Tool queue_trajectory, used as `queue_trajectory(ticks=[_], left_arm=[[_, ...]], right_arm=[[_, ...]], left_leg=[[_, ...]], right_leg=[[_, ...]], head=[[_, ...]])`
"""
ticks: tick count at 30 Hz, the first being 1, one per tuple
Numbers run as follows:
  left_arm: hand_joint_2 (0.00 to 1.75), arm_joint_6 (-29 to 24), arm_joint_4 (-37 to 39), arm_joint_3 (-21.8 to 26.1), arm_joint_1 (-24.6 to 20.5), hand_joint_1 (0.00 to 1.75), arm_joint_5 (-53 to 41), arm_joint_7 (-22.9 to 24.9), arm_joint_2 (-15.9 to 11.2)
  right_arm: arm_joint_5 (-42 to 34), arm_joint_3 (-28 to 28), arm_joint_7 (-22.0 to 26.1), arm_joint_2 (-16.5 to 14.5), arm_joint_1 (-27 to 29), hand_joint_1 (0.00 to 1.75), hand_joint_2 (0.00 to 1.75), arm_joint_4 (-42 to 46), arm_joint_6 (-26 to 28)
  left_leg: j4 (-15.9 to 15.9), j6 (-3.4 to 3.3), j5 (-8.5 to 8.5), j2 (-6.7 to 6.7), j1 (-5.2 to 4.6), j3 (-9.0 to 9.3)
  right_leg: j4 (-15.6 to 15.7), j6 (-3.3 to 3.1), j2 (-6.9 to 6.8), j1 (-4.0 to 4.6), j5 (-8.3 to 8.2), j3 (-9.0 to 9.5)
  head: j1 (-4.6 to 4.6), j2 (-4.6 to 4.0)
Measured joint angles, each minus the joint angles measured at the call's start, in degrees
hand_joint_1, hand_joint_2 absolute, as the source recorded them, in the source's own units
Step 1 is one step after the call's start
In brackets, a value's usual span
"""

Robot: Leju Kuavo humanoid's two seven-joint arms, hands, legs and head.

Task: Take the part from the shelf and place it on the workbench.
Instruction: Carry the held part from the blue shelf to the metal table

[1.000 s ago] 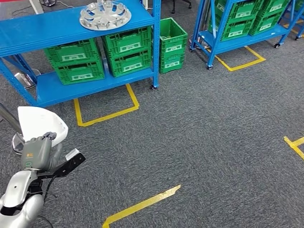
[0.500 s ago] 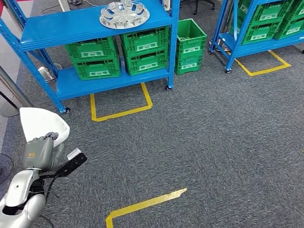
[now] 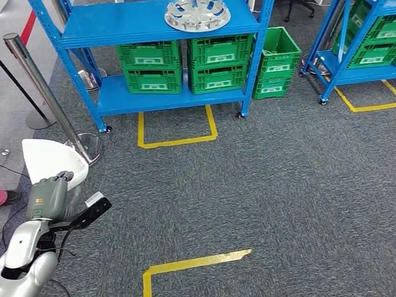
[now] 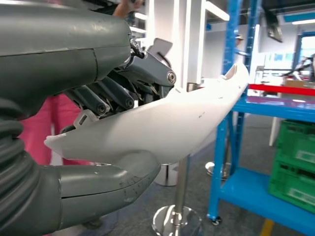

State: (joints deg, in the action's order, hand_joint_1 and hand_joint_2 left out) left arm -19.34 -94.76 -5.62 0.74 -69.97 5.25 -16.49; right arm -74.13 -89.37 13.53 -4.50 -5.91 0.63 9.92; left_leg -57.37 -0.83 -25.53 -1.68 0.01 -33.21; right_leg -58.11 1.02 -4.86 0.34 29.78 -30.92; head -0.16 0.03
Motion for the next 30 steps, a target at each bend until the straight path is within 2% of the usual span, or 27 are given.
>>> queue_trajectory(ticks=[2,3,4,5,6,7,8,9,10,11,12,14,15,16,18,19,20,21,22,23,25,26,27,29,30], left_arm=[[1.75,0.0,0.0,0.0,-0.1,1.75,0.0,0.0,0.0],[1.75,0.0,0.0,0.0,-0.1,1.75,0.0,0.0,0.1],[1.75,0.0,0.0,-0.1,-0.1,1.75,0.0,0.0,0.1],[1.75,0.0,0.0,-0.1,0.0,1.75,0.0,0.0,0.2],[1.75,0.0,0.0,-0.1,0.0,1.75,0.0,0.0,0.2],[1.75,0.0,0.0,-0.1,0.0,1.75,0.0,0.0,0.2],[1.75,0.0,0.0,-0.1,0.0,1.75,0.0,0.0,0.2],[1.75,0.0,0.0,-0.1,0.0,1.75,0.0,0.0,0.2],[1.75,0.0,0.0,-0.1,-0.1,1.75,0.0,0.1,0.2],[1.75,0.0,0.0,-0.1,-0.1,1.75,0.0,0.1,0.2],[1.75,0.0,0.0,0.0,-0.1,1.75,0.0,0.1,0.1],[1.75,0.0,0.0,0.0,0.1,1.75,0.0,0.1,0.1],[1.75,0.0,0.0,0.0,0.2,1.75,0.0,0.1,0.0],[1.75,0.0,0.0,0.1,0.2,1.75,0.0,0.1,-0.1],[1.75,0.0,0.0,0.1,0.0,1.75,0.0,0.1,-0.1],[1.75,0.0,0.0,0.1,-0.1,1.75,0.0,0.1,-0.1],[1.75,0.0,0.1,0.1,0.0,1.75,0.0,0.2,-0.1],[1.75,0.0,0.1,0.1,0.1,1.75,0.0,0.2,-0.1],[1.75,0.0,0.1,0.1,0.1,1.75,0.0,0.2,-0.1],[1.75,0.0,0.2,0.1,0.1,1.75,0.0,0.2,-0.1],[1.75,0.0,0.2,0.2,0.0,1.75,0.0,0.2,-0.1],[1.75,0.0,0.2,0.3,-0.1,1.75,0.0,0.2,-0.1],[1.75,0.0,0.2,0.4,-0.1,1.75,0.0,0.2,-0.1],[1.75,0.0,0.2,0.5,0.0,1.75,0.0,0.2,-0.1],[1.75,0.0,0.2,0.6,0.1,1.75,0.0,0.2,-0.1]], right_arm=[[0.0,0.0,0.0,0.0,-0.1,0.0,0.0,0.0,0.0],[0.0,0.0,0.0,0.0,0.0,0.0,0.0,0.0,0.0],[0.0,0.0,0.0,0.0,0.1,0.0,0.0,0.0,0.0],[0.0,0.0,0.0,0.0,0.2,0.0,0.0,0.0,0.0],[0.0,0.0,0.0,0.0,0.2,0.0,0.0,0.0,0.0],[0.0,0.0,0.0,0.0,0.2,0.0,0.0,0.1,0.0],[0.0,0.0,0.0,0.0,0.2,0.0,0.0,0.1,0.0],[0.0,-0.1,0.0,0.0,0.1,0.0,0.0,0.1,0.0],[0.0,-0.1,0.0,0.0,0.1,0.0,0.0,0.0,0.0],[0.0,-0.1,0.0,0.0,0.1,0.0,0.0,0.0,0.0],[0.0,-0.1,0.0,0.0,0.1,0.0,0.0,0.0,0.1],[0.0,-0.1,0.0,0.0,0.0,0.0,0.0,0.1,0.1],[0.0,-0.1,0.0,-0.1,0.0,0.0,0.0,0.1,0.1],[0.0,-0.1,0.0,-0.1,0.0,0.0,0.0,0.1,0.1],[0.0,-0.1,0.0,-0.1,0.0,0.0,0.0,0.2,0.1],[0.0,-0.1,0.0,-0.1,0.1,0.0,0.0,0.2,0.2],[0.1,-0.1,0.0,-0.1,0.1,0.0,0.0,0.2,0.2],[0.1,-0.1,0.0,-0.1,0.1,0.0,0.0,0.2,0.2],[0.1,-0.1,0.0,-0.1,0.1,0.0,0.0,0.2,0.2],[0.1,-0.1,0.0,-0.1,0.0,0.0,0.0,0.2,0.2],[0.1,-0.1,0.0,-0.1,-0.1,0.0,0.0,0.2,0.2],[0.1,-0.1,0.0,-0.1,-0.1,0.0,0.0,0.2,0.2],[0.2,-0.1,0.0,-0.1,-0.1,0.0,0.0,0.2,0.2],[0.2,-0.1,0.0,-0.1,-0.1,0.0,0.0,0.2,0.2],[0.2,-0.1,0.0,-0.1,-0.2,0.0,0.0,0.2,0.3]], left_leg=[[0.2,-0.57,0.29,1.06,0.32,-0.03],[0.2,-0.74,0.36,1.66,0.35,-0.13],[0.2,-0.82,0.41,2.28,0.35,-0.2],[0.2,-0.84,0.43,2.94,0.34,-0.23],[0.2,-0.83,0.45,3.64,0.34,-0.22],[0.2,-0.79,0.46,4.39,0.34,-0.17],[0.1,-0.73,0.47,5.12,0.34,-0.1],[0.1,-0.57,0.48,5.82,0.29,-0.09],[0.0,-0.35,0.5,6.5,0.26,-0.2],[0.0,-0.03,0.58,7.08,0.28,-0.4],[-0.1,0.35,0.71,7.7,0.35,-0.64],[-0.1,1.1,0.88,8.58,0.56,-1.01],[-0.7,1.39,0.45,7.95,0.51,-1.31],[-2.1,1.66,-0.58,6.69,0.45,-2.0],[-8.5,2.17,-4.19,3.48,0.46,-4.85],[-12.5,2.43,-5.95,2.66,0.6,-6.62],[-15.4,2.63,-6.91,2.28,0.74,-7.89],[-16.5,2.77,-6.82,2.09,0.86,-8.28],[-15.2,2.83,-5.64,1.89,0.93,-7.52],[-11.9,2.8,-3.73,1.39,0.97,-5.7],[-4.0,2.41,-0.84,-0.99,0.69,-1.54],[-1.6,2.05,-0.28,-1.91,0.49,-0.31],[-0.5,1.67,-0.32,-2.33,0.29,0.13],[-0.3,0.86,-0.33,-1.18,0.23,-0.06],[-0.3,0.48,-0.25,-0.53,0.33,-0.1]], right_leg=[[-5.2,0.5,2.75,-0.26,3.0,-2.5],[-9.2,0.64,3.9,-0.36,4.84,-4.46],[-13.0,0.75,4.44,-0.45,6.23,-6.4],[-15.4,0.82,4.63,-0.49,6.66,-7.73],[-15.7,0.83,4.72,-0.5,5.95,-8.13],[-13.5,0.74,4.92,-0.51,4.12,-7.35],[-9.6,0.57,5.57,-0.55,1.7,-5.69],[-5.5,0.33,6.89,-0.65,-0.22,-3.85],[-2.0,0.14,8.06,-0.79,-1.48,-2.18],[-0.1,0.0,8.99,-0.87,-1.93,-1.2],[0.5,-0.11,9.28,-0.88,-1.79,-0.81],[0.9,-0.5,8.08,-0.89,-2.0,-0.58],[1.0,-0.84,7.38,-0.99,-2.14,-0.48],[1.3,-1.18,6.63,-1.11,-2.27,-0.38],[1.4,-1.61,5.12,-1.13,-2.26,-0.28],[1.4,-1.67,4.31,-1.08,-2.21,-0.28],[1.4,-1.71,3.51,-1.04,-2.14,-0.28],[1.4,-1.69,2.72,-1.02,-2.06,-0.26],[1.4,-1.63,1.99,-1.02,-1.97,-0.19],[1.4,-1.52,1.29,-1.02,-1.84,-0.04],[1.3,-1.04,0.05,-0.74,-1.46,0.29],[1.2,-0.73,-0.56,-0.54,-1.27,0.42],[1.1,-0.44,-1.16,-0.36,-1.11,0.52],[1.1,0.14,-2.16,-0.33,-0.82,0.68],[0.7,0.48,-1.46,-0.45,-0.31,0.55]], head=[[0.23,-0.01],[0.34,-0.01],[0.35,0.0],[0.33,0.0],[0.34,0.0],[0.34,0.0],[0.36,-0.01],[0.34,-0.01],[0.3,-0.01],[0.29,-0.01],[0.26,0.0],[0.3,0.01],[0.17,0.01],[-0.07,0.01],[-0.51,0.01],[-0.62,0.01],[-0.61,0.01],[-0.63,0.01],[-0.63,0.0],[-0.63,0.0],[-0.67,0.0],[-0.63,0.01],[-0.61,0.01],[-0.56,0.01],[-0.52,0.0]])
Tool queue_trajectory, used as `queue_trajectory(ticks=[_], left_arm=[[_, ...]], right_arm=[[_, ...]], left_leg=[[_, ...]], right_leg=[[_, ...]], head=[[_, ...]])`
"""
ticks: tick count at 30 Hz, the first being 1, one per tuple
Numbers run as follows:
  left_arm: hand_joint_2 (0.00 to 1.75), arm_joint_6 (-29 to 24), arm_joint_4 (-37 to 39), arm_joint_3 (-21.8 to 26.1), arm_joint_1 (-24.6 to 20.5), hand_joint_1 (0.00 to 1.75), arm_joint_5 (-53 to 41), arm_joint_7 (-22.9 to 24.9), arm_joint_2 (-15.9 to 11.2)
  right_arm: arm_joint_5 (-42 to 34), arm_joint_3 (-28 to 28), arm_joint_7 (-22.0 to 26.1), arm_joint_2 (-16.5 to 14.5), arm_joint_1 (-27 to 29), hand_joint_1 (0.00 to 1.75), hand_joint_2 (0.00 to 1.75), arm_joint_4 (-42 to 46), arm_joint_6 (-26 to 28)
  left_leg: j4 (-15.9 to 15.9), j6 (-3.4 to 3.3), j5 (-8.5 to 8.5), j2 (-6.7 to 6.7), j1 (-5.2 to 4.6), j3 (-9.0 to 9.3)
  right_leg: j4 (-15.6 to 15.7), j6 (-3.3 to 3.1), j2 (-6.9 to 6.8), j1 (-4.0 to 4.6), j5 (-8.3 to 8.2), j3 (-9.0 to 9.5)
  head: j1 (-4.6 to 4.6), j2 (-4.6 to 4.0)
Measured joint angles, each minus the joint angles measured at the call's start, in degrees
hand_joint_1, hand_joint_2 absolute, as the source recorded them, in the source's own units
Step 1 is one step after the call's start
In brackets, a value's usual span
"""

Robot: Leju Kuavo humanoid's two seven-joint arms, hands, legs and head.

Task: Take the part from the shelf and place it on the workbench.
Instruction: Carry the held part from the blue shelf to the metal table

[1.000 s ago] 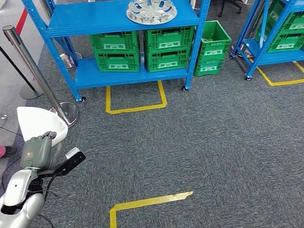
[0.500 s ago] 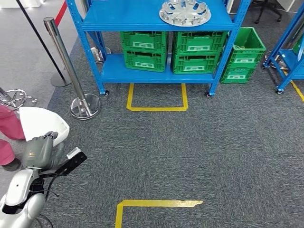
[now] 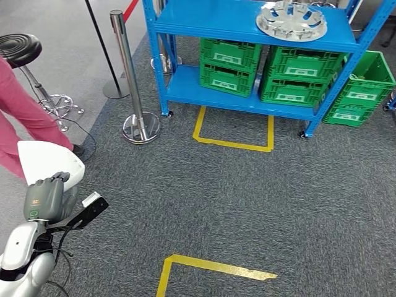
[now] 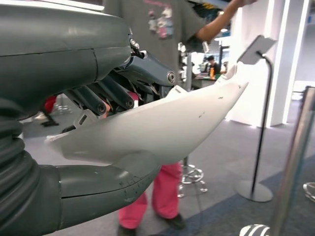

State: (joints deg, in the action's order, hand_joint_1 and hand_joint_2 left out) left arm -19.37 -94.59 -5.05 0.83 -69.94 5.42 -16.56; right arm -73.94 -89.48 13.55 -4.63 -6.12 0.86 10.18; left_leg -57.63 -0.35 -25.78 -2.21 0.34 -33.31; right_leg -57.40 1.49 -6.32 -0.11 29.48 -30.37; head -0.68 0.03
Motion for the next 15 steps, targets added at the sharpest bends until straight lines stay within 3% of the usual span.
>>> queue_trajectory(ticks=[1,3,5,6,7,8,10,12,14,15], left_arm=[[1.75,0.0,0.0,0.0,0.0,1.75,0.0,0.0,0.0],[1.75,0.0,0.0,0.1,-0.1,1.75,0.0,0.0,0.1],[1.75,0.0,0.0,0.1,-0.1,1.75,0.0,0.0,0.2],[1.75,0.0,0.0,0.1,0.0,1.75,0.0,0.0,0.2],[1.75,0.0,0.0,0.1,0.0,1.75,0.0,0.0,0.2],[1.75,0.0,0.0,0.1,0.0,1.75,0.0,0.0,0.3],[1.75,0.0,0.0,0.1,-0.1,1.75,0.0,0.0,0.3],[1.75,0.0,0.0,0.1,-0.1,1.75,0.0,0.0,0.3],[1.75,0.0,0.0,0.2,0.1,1.75,0.0,0.0,0.3],[1.75,0.0,0.0,0.2,0.3,1.75,0.0,0.0,0.3]], right_arm=[[0.0,0.0,0.0,0.0,-0.1,0.0,0.0,0.0,0.0],[0.1,0.0,0.1,0.0,-0.1,0.0,0.0,0.0,0.1],[0.1,0.0,0.1,0.0,0.1,0.0,0.0,0.0,0.1],[0.1,0.0,0.1,0.0,0.2,0.0,0.0,0.0,0.1],[0.1,0.0,0.1,0.0,0.2,0.0,0.0,0.0,0.1],[0.2,0.0,0.1,0.0,0.2,0.0,0.0,0.0,0.1],[0.2,0.0,0.1,0.0,0.2,0.0,0.0,0.0,0.1],[0.2,0.0,0.1,0.1,0.1,0.0,0.0,0.0,0.1],[0.2,0.0,0.0,0.1,0.1,0.0,0.0,0.0,0.2],[0.3,0.0,0.0,0.0,0.1,0.0,0.0,0.1,0.2]], left_leg=[[0.1,-0.38,0.12,0.64,0.12,-0.02],[0.2,-0.95,0.26,1.86,0.26,-0.11],[0.1,-1.13,0.28,3.31,0.17,-0.22],[0.1,-1.14,0.29,4.12,0.12,-0.22],[0.1,-1.13,0.29,4.97,0.09,-0.17],[0.1,-1.11,0.28,5.82,0.07,-0.09],[0.0,-0.94,0.25,7.35,0.04,-0.02],[-0.1,-0.38,0.38,8.72,0.18,-0.39],[0.0,0.44,0.66,10.07,0.46,-0.78],[-0.2,0.8,0.55,9.8,0.5,-0.92]], right_leg=[[-1.3,0.29,1.37,-0.13,0.98,-0.56],[-7.6,0.6,4.88,-0.32,4.44,-3.53],[-15.2,0.59,6.08,-0.36,7.2,-7.36],[-16.7,0.52,6.2,-0.35,7.1,-8.35],[-15.8,0.38,6.32,-0.35,5.77,-8.25],[-12.7,0.16,6.71,-0.36,3.49,-7.06],[-4.6,-0.39,9.11,-0.5,-0.5,-3.65],[-0.6,-0.64,10.86,-0.57,-1.4,-1.57],[-0.1,-0.75,10.08,-0.5,-1.22,-0.97],[0.1,-0.97,9.42,-0.53,-1.37,-0.83]], head=[[0.08,0.01],[0.25,0.01],[0.26,0.0],[0.25,0.0],[0.25,-0.01],[0.25,-0.01],[0.23,-0.01],[0.2,0.0],[0.18,0.01],[0.15,0.0]])
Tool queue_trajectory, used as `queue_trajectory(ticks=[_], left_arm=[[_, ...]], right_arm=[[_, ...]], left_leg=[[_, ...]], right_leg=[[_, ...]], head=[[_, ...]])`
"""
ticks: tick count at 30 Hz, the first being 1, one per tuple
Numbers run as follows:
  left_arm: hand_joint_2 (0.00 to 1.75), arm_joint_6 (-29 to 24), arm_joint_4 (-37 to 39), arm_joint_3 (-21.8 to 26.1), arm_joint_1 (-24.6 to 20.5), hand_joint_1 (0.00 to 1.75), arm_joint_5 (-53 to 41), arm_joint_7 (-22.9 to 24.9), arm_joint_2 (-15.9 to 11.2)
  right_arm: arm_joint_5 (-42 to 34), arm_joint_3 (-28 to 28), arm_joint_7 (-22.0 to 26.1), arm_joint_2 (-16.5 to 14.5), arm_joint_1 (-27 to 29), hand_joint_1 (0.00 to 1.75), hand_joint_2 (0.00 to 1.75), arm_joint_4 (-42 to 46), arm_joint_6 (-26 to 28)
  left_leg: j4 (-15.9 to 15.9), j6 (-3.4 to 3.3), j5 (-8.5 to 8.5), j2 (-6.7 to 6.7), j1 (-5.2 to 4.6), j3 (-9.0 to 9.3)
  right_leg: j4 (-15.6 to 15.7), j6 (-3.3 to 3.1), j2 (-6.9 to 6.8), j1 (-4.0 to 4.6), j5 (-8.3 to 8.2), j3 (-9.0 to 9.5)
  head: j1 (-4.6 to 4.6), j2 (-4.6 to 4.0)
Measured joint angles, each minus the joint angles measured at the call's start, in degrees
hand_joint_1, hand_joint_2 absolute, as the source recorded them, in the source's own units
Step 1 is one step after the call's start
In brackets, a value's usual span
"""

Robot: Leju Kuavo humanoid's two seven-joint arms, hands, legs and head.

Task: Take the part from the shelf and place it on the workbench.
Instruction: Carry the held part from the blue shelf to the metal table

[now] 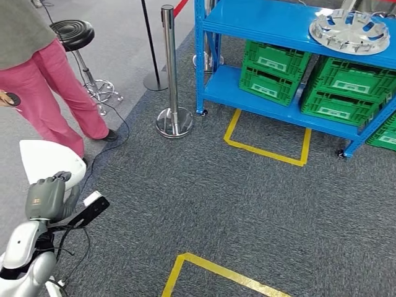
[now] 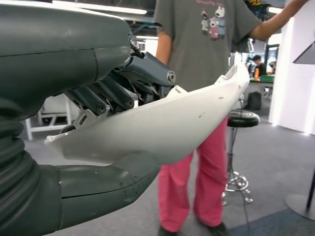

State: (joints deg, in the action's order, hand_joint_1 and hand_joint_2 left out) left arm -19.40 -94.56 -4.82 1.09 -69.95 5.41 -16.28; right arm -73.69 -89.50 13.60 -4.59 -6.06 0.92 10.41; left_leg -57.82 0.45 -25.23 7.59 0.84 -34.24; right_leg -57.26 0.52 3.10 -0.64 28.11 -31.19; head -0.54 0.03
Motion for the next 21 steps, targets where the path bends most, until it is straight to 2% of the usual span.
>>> queue_trajectory(ticks=[2,3,4,5,6,7,8,9,11,12,13,14,15,16,17,19,20,21], left_arm=[[1.75,0.0,0.0,0.1,0.0,1.75,0.0,0.0,-0.1],[1.75,0.0,0.0,0.1,-0.1,1.75,0.0,0.0,-0.1],[1.75,0.1,0.0,0.1,-0.2,1.75,0.0,0.0,-0.1],[1.75,0.1,0.0,0.1,-0.1,1.75,-0.1,0.0,-0.1],[1.75,0.1,0.0,0.1,0.0,1.75,-0.1,0.1,-0.1],[1.75,0.2,0.0,0.1,0.2,1.75,-0.1,0.1,-0.1],[1.75,0.2,0.0,0.1,0.2,1.75,-0.1,0.1,-0.1],[1.75,0.2,0.0,0.1,0.3,1.75,-0.1,0.1,-0.1],[1.75,0.2,0.0,0.1,0.2,1.75,-0.1,0.2,-0.2],[1.75,0.2,0.0,0.1,0.1,1.75,-0.2,0.2,-0.2],[1.75,0.2,0.0,0.2,0.2,1.75,-0.3,0.2,-0.2],[1.75,0.2,0.0,0.2,0.2,1.75,-0.3,0.2,-0.2],[1.75,0.2,0.0,0.3,0.4,1.75,-0.3,0.2,-0.2],[1.75,0.2,0.0,0.4,0.5,1.75,-0.4,0.2,-0.2],[1.75,0.2,0.0,0.4,0.4,1.75,-0.4,0.3,-0.2],[1.75,0.2,0.0,0.5,0.4,1.75,-0.4,0.3,-0.2],[1.75,0.2,0.0,0.5,0.4,1.75,-0.4,0.4,-0.2],[1.75,0.2,0.0,0.6,0.5,1.75,-0.3,0.4,-0.1]], right_arm=[[0.1,0.0,0.0,0.0,0.0,0.0,0.0,0.0,0.1],[0.1,0.0,0.1,0.0,0.0,0.0,0.0,0.1,0.2],[0.1,0.0,0.1,0.0,0.1,0.0,0.0,0.1,0.2],[0.1,0.0,0.1,0.0,0.2,0.0,0.0,0.1,0.2],[0.2,0.0,0.0,0.0,0.2,0.0,0.0,0.1,0.3],[0.2,0.0,0.0,0.0,0.2,0.0,0.0,0.1,0.3],[0.2,0.0,-0.1,0.0,0.2,0.0,0.0,0.2,0.3],[0.3,0.0,-0.1,0.0,0.2,0.0,0.0,0.2,0.3],[0.3,0.0,-0.1,0.0,0.2,0.0,0.0,0.3,0.3],[0.3,0.0,-0.1,0.0,0.2,0.0,0.0,0.3,0.3],[0.3,0.0,-0.2,0.0,0.1,0.0,0.0,0.3,0.3],[0.4,0.0,-0.2,0.0,0.1,0.0,0.0,0.3,0.3],[0.4,0.0,-0.2,0.0,0.1,0.0,0.0,0.3,0.3],[0.4,0.0,-0.2,0.0,0.0,0.0,0.0,0.3,0.3],[0.5,0.0,-0.2,0.0,0.0,0.0,0.0,0.4,0.3],[0.7,0.0,-0.3,0.0,0.1,0.0,0.0,0.4,0.2],[0.7,0.0,-0.4,0.0,0.2,0.0,0.0,0.4,0.2],[0.8,0.0,-0.5,0.0,0.3,0.0,0.0,0.5,0.2]], left_leg=[[-2.8,0.63,-1.82,-2.87,-0.15,-1.31],[-6.0,0.89,-3.58,-4.93,-0.18,-2.82],[-10.0,1.16,-5.45,-6.27,-0.14,-4.75],[-13.6,1.38,-6.82,-6.87,-0.05,-6.52],[-15.8,1.52,-7.21,-7.11,0.04,-7.54],[-15.7,1.57,-6.44,-7.27,0.09,-7.45],[-13.2,1.53,-4.71,-7.56,0.1,-6.13],[-9.2,1.37,-2.59,-8.33,0.05,-4.0],[-2.1,0.69,-0.29,-11.13,-0.54,-0.26],[-0.5,0.29,-0.1,-12.04,-0.82,0.51],[0.0,-0.11,-0.4,-12.28,-1.09,0.57],[0.0,-0.52,-0.33,-11.53,-1.07,0.41],[0.2,-0.86,-0.25,-10.82,-0.96,0.37],[0.3,-1.24,-0.13,-10.1,-0.81,0.37],[0.5,-1.58,0.03,-9.4,-0.63,0.38],[0.5,-2.02,0.17,-8.01,-0.47,0.29],[0.5,-2.1,0.19,-7.23,-0.48,0.25],[0.5,-2.14,0.19,-6.4,-0.5,0.25]], right_leg=[[0.5,-0.6,-1.51,-0.13,-0.23,0.34],[0.7,-0.82,-2.33,-0.09,-0.22,0.44],[0.7,-0.98,-3.16,-0.03,-0.14,0.48],[0.7,-1.04,-4.01,0.03,-0.06,0.49],[0.6,-1.07,-4.81,0.06,0.04,0.53],[0.6,-1.05,-5.59,0.08,0.15,0.61],[0.6,-0.99,-6.33,0.09,0.3,0.78],[0.6,-0.87,-7.03,0.12,0.48,1.04],[0.5,-0.39,-8.3,0.46,0.94,1.48],[0.5,-0.11,-8.91,0.65,1.15,1.62],[0.5,0.16,-9.56,0.82,1.31,1.72],[0.5,0.42,-10.27,0.87,1.44,1.87],[0.4,0.73,-10.34,0.81,1.75,1.91],[-0.3,1.02,-9.3,0.71,2.43,1.66],[-2.1,1.29,-7.66,0.6,3.65,0.86],[-9.3,1.58,-4.09,0.43,7.3,-2.62],[-13.4,1.64,-3.46,0.42,8.83,-4.73],[-16.2,1.66,-3.24,0.43,9.42,-6.34]], head=[[-0.31,-0.01],[-0.46,-0.01],[-0.61,-0.01],[-0.61,-0.01],[-0.62,-0.01],[-0.62,-0.01],[-0.63,-0.01],[-0.62,0.0],[-0.65,0.0],[-0.62,0.01],[-0.62,0.0],[-0.6,0.0],[-0.57,0.0],[-0.5,-0.01],[-0.39,0.0],[-0.16,0.01],[-0.15,0.01],[-0.14,0.01]])
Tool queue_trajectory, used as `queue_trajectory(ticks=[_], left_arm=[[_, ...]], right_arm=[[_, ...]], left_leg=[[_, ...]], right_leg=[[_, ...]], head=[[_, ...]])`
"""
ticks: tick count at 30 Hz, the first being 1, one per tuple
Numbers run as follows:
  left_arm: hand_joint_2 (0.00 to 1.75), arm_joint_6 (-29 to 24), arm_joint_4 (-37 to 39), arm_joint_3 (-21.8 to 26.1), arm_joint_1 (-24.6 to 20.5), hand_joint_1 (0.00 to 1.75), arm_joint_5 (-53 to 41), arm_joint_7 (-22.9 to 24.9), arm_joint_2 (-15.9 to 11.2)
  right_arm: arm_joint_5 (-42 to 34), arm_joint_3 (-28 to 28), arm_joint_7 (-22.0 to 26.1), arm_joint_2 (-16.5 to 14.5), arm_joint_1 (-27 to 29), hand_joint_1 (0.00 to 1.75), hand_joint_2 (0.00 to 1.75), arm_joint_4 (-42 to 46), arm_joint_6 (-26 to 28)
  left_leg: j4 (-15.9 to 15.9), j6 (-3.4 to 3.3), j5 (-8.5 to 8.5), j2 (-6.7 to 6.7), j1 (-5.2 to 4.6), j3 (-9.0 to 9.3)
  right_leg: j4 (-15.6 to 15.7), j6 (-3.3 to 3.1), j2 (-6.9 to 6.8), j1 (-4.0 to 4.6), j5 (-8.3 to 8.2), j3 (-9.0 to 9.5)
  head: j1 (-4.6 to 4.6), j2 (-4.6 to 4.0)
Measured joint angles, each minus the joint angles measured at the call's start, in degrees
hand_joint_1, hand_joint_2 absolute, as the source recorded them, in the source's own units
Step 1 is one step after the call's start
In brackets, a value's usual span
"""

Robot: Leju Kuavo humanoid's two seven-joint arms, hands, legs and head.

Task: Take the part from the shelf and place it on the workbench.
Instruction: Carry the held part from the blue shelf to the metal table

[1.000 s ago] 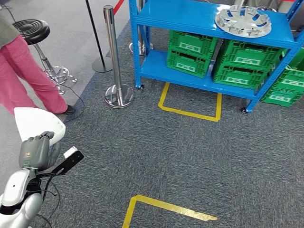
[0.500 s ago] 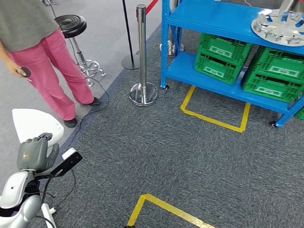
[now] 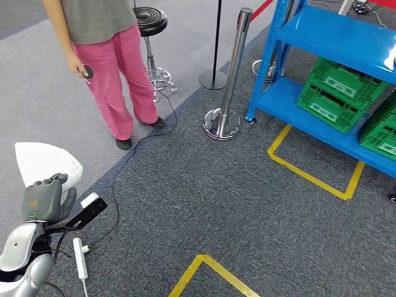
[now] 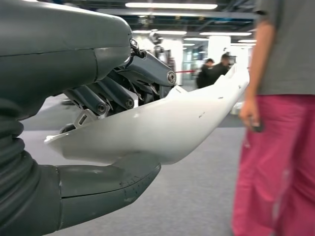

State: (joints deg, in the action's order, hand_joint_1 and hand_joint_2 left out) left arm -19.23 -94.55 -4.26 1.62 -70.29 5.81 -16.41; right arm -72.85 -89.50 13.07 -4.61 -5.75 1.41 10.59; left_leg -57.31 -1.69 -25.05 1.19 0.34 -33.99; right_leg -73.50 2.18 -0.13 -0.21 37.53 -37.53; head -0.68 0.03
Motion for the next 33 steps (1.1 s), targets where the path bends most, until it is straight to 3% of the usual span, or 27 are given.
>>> queue_trajectory(ticks=[1,2,4,5,7,9,10,11,13,14,15,16,17,20,22,24,25,27,28,30,31,32,33], left_arm=[[1.75,0.0,0.0,0.1,0.1,1.75,0.1,0.0,0.0],[1.75,-0.1,0.0,0.2,0.1,1.75,0.4,0.0,0.0],[1.75,-0.6,0.0,0.6,0.1,1.75,1.4,-0.1,0.1],[1.75,-1.0,0.0,1.0,0.1,1.75,2.0,-0.3,0.1],[1.75,-1.9,-0.2,1.8,0.0,1.75,3.5,-0.8,0.2],[1.75,-2.5,-0.6,2.7,0.1,1.75,4.8,-1.3,0.2],[1.75,-2.7,-0.8,3.2,0.1,1.75,5.4,-1.5,0.2],[1.75,-3.0,-1.0,3.7,0.0,1.75,5.9,-1.8,0.3],[1.75,-3.7,-1.4,4.6,-0.4,1.75,7.0,-2.2,0.4],[1.75,-4.0,-1.5,4.9,-0.6,1.75,7.4,-2.4,0.5],[1.75,-4.2,-1.6,5.3,-0.6,1.75,7.9,-2.5,0.6],[1.75,-4.3,-1.8,5.7,-0.6,1.75,8.3,-2.6,0.7],[1.75,-4.4,-1.9,6.0,-0.5,1.75,8.6,-2.7,0.8],[1.75,-4.7,-2.6,7.0,-0.6,1.75,9.0,-2.9,0.8],[1.75,-4.8,-2.9,7.2,-0.8,1.75,9.0,-3.0,0.9],[1.75,-4.9,-3.1,7.5,-0.7,1.75,9.0,-3.0,0.9],[1.75,-5.0,-3.2,7.7,-0.6,1.75,9.0,-3.0,0.9],[1.75,-5.1,-3.4,8.0,-0.6,1.75,9.0,-3.0,0.9],[1.75,-5.1,-3.5,8.0,-0.7,1.75,9.2,-3.0,1.0],[1.75,-5.3,-3.5,8.2,-0.6,1.75,9.7,-3.0,1.1],[1.75,-5.3,-3.5,8.3,-0.5,1.75,9.9,-3.1,1.2],[1.75,-5.3,-3.5,8.5,-0.4,1.75,10.1,-3.1,1.3],[1.75,-5.4,-3.5,8.6,-0.3,1.75,10.2,-3.1,1.3]], right_arm=[[0.1,0.0,-0.1,0.0,0.1,0.0,0.0,0.1,0.0],[0.2,0.0,-0.2,0.0,0.1,0.0,0.0,0.1,0.0],[0.4,0.0,-0.2,0.0,0.0,0.0,0.0,0.3,0.0],[0.5,0.0,-0.2,0.0,-0.1,0.0,0.0,0.3,0.1],[0.6,0.0,-0.3,0.0,-0.2,0.0,0.0,0.5,0.2],[0.7,0.0,-0.4,0.0,-0.2,0.0,0.0,0.8,0.3],[0.8,0.0,-0.5,0.0,-0.2,0.0,0.0,0.9,0.4],[0.8,0.0,-0.5,0.0,-0.2,0.0,0.0,1.0,0.4],[0.8,0.0,-0.6,0.1,-0.2,0.0,0.0,1.2,0.6],[0.8,0.0,-0.7,0.1,-0.1,0.0,0.0,1.3,0.7],[0.8,0.0,-0.7,0.1,-0.1,0.0,0.0,1.4,0.7],[0.8,0.0,-0.8,0.1,0.0,0.0,0.0,1.5,0.8],[0.8,0.0,-0.8,0.1,0.0,0.0,0.0,1.6,0.9],[0.8,0.0,-0.8,0.1,-0.1,0.0,0.0,1.8,0.9],[0.8,0.0,-0.8,0.1,-0.2,0.0,0.0,1.9,0.9],[0.8,0.0,-0.8,0.1,-0.3,0.0,0.0,2.0,1.0],[0.8,0.0,-0.8,0.1,-0.3,0.0,0.0,2.1,1.0],[0.8,0.0,-0.8,0.1,-0.4,0.0,0.0,2.1,1.0],[0.8,0.0,-0.8,0.1,-0.3,0.0,0.0,2.1,1.0],[0.8,0.0,-0.8,0.1,-0.1,0.0,0.0,2.2,1.0],[0.8,0.0,-0.8,0.1,0.0,0.0,0.0,2.2,1.0],[0.8,0.0,-0.8,0.1,0.0,0.0,0.0,2.2,1.0],[0.8,0.0,-0.8,0.1,0.0,0.0,0.0,2.2,1.0]], left_leg=[[0.0,0.0,0.0,0.88,-0.01,0.04],[0.0,0.02,-0.01,1.76,-0.01,0.12],[-0.1,0.2,-0.03,3.36,-0.01,0.3],[-0.2,0.42,-0.05,4.13,-0.05,0.25],[-0.3,1.15,0.16,5.51,0.03,-0.17],[-0.3,1.89,0.41,6.7,0.26,-0.61],[-0.7,2.18,0.09,6.24,0.23,-0.88],[-2.1,2.43,-0.89,4.95,0.15,-1.56],[-8.5,2.94,-4.38,1.24,0.05,-4.42],[-12.5,3.16,-6.17,0.07,0.14,-6.24],[-15.5,3.32,-7.2,-0.49,0.24,-7.56],[-16.6,3.4,-7.19,-0.76,0.31,-7.99],[-15.5,3.39,-6.07,-0.99,0.34,-7.27],[-4.3,2.76,-1.21,-3.64,-0.1,-1.18],[-0.7,2.03,-0.83,-4.9,-0.59,0.58],[-0.4,1.31,-0.93,-3.88,-0.64,0.44],[-0.3,0.98,-0.84,-3.23,-0.51,0.41],[0.0,0.36,-0.6,-2.04,-0.17,0.46],[0.0,0.19,-0.58,-1.44,-0.11,0.43],[0.0,0.0,-0.6,-0.04,-0.1,0.42],[0.0,-0.02,-0.61,0.74,-0.1,0.46],[-0.1,-0.01,-0.63,1.55,-0.09,0.53],[-0.1,0.04,-0.67,2.36,-0.06,0.63]], right_leg=[[-0.6,-0.04,0.08,0.0,-0.65,-0.65],[1.2,-0.13,0.22,-0.01,-2.44,-0.14],[9.0,-0.47,2.05,-0.16,-7.01,3.08],[12.7,-0.63,3.25,-0.34,-8.34,4.74],[15.8,-0.87,4.63,-0.45,-8.88,6.37],[16.2,-1.27,3.5,-0.48,-8.99,6.66],[16.4,-1.61,2.82,-0.56,-9.13,6.78],[16.6,-1.97,2.06,-0.64,-9.25,6.91],[16.8,-2.52,0.43,-0.55,-9.22,7.08],[16.8,-2.67,-0.4,-0.46,-9.13,7.1],[16.8,-2.75,-1.21,-0.38,-9.03,7.13],[16.8,-2.77,-1.98,-0.34,-8.93,7.18],[16.8,-2.72,-2.72,-0.31,-8.82,7.29],[16.7,-2.24,-4.74,-0.06,-8.22,7.95],[16.6,-1.69,-5.98,0.31,-7.81,8.19],[16.7,-1.18,-7.02,0.46,-7.48,8.37],[16.4,-0.9,-6.38,0.37,-7.06,8.28],[13.0,-0.46,-3.2,0.14,-4.79,6.7],[9.3,-0.36,-1.43,0.04,-2.97,4.91],[1.1,-0.23,-0.1,-0.01,-0.07,0.69],[-0.9,-0.21,0.03,0.0,-0.05,-0.65],[-0.5,-0.24,0.08,-0.02,-1.26,-0.9],[2.2,-0.3,0.3,-0.07,-3.42,-0.07]], head=[[0.01,0.0],[0.01,-0.01],[0.01,-0.01],[-0.02,-0.01],[-0.05,-0.01],[-0.04,0.01],[-0.11,0.0],[-0.32,0.01],[-0.68,-0.01],[-0.8,-0.01],[-0.78,-0.01],[-0.79,0.0],[-0.8,0.0],[-0.81,-0.01],[-0.76,-0.01],[-0.72,0.0],[-0.69,0.0],[-0.54,0.01],[-0.43,0.01],[-0.33,-0.01],[-0.33,0.0],[-0.34,-0.01],[-0.34,0.0]])
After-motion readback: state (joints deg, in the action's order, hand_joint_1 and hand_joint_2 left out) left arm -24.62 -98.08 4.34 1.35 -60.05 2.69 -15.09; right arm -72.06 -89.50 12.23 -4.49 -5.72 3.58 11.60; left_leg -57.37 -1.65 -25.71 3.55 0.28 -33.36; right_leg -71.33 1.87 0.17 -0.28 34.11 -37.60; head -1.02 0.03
